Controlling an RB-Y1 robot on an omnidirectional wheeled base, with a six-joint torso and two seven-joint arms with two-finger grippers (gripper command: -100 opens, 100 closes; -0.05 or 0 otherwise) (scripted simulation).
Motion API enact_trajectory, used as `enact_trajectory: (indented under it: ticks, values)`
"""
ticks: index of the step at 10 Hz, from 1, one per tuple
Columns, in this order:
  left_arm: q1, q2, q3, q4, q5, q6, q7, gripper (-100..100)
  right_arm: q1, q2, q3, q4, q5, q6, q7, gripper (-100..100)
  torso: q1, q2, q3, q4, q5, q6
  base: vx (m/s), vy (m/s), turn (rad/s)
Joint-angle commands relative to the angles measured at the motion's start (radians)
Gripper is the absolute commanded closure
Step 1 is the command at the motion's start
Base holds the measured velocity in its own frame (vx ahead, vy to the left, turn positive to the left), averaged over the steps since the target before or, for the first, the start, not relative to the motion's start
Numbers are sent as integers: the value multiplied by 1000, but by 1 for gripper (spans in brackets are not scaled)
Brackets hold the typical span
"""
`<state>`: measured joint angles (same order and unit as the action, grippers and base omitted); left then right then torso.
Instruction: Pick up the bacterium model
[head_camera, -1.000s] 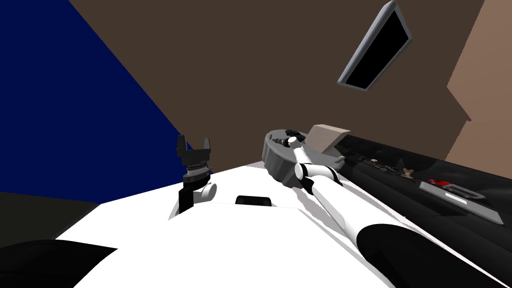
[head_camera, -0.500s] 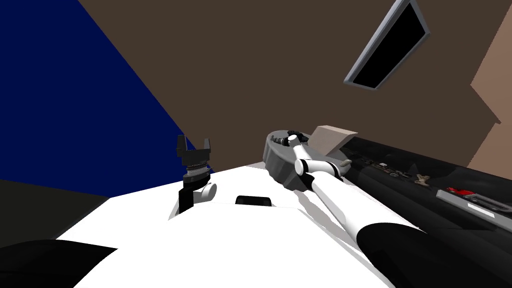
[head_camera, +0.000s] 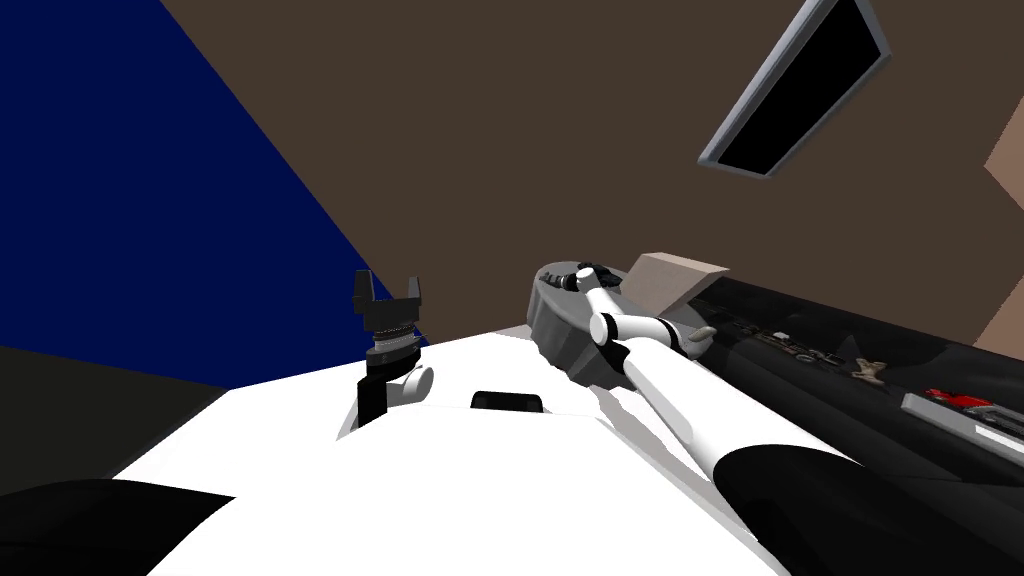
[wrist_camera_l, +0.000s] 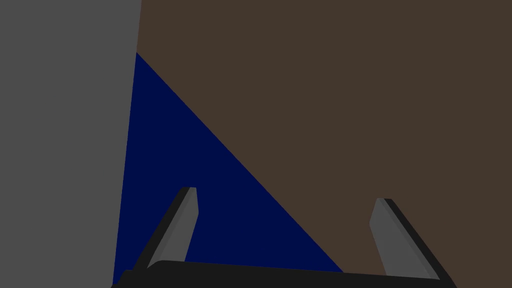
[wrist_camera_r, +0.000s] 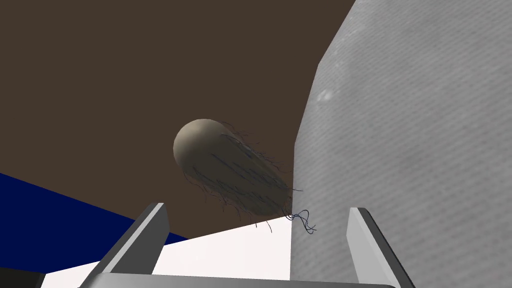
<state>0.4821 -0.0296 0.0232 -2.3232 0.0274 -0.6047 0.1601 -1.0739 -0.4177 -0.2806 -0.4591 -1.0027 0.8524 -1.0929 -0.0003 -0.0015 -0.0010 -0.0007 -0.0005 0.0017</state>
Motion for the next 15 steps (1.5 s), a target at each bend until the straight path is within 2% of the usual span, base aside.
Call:
enact_trajectory:
  ticks: [1, 2, 3, 4, 5, 6, 7, 9, 10, 11, 12, 13, 14, 15]
  values:
    - [0, 0, 0, 0, 0, 0, 0, 0, 8, 13, -14, -22, 46, -12, -38, -100, 0, 0, 0, 0, 0, 0, -4, -60, 168]
    - [0, 0, 0, 0, 0, 0, 0, 0, 16, 26, -29, -44, 76, -24, -69, -100, -3, 1, 1, 0, 0, -1, -31, -136, 325]
    - [0, 0, 0, 0, 0, 0, 0, 0, 16, 26, -29, -44, 93, -24, -77, -100, -6, 2, 1, 1, -1, -1, -39, -118, 119]
    - [0, 0, 0, 0, 0, 0, 0, 0, 24, 40, -43, -66, 127, -36, -112, -100, -7, 3, 2, 1, -2, 1, -34, -106, 152]
    - [0, 0, 0, 0, 0, 0, 0, 0, 24, 40, -43, -66, 139, -36, -115, -100, -7, 3, 2, 1, -1, 0, -20, -77, 93]
    - [0, 0, 0, 0, 0, 0, 0, 0, 32, 53, -57, -88, 179, -48, -154, -100, -5, 2, 2, 1, -1, 0, -21, -65, 167]
    - [0, 0, 0, 0, 0, 0, 0, 0, 32, 53, -57, -88, 185, -48, -154, -100, -4, 2, 1, 1, -1, 0, -21, -63, 112]
    - [0, 0, 0, 0, 0, 0, 0, 0, 48, 79, -86, -132, 256, -72, -221, -100, -5, 3, 2, 1, -1, 0, -38, -104, 226]
    - [0, 0, 0, 0, 0, 0, 0, 0, 48, 79, -86, -132, 278, -72, -231, -100, -7, 3, 2, 1, -1, 0, -28, -104, 115]
    - [0, 0, 0, 0, 0, 0, 0, 0, 56, 93, -100, -154, 314, -84, -269, -100, -6, 2, 2, 1, -2, 1, -31, -98, 149]
    - [0, 0, 0, 0, 0, 0, 0, 0, 56, 93, -100, -154, 324, -84, -269, -100, -6, 2, 2, 1, -1, 0, -34, -74, 101]
    - [0, 0, 0, 0, 0, 0, 0, 0, 64, 106, -114, -176, 363, -96, -308, -100, -5, 2, 2, 1, -1, 1, -42, -71, 172]
    - [0, 0, 0, 0, 0, 0, 0, 0, 64, 106, -114, -176, 371, -96, -308, -100, -4, 3, 2, 1, -1, 0, -34, -68, 103]
    - [0, 0, 0, 0, 0, 0, 0, 0, 72, 119, -128, -198, 410, -108, -346, -100, -4, 2, 2, 1, -1, 1, -45, -88, 184]
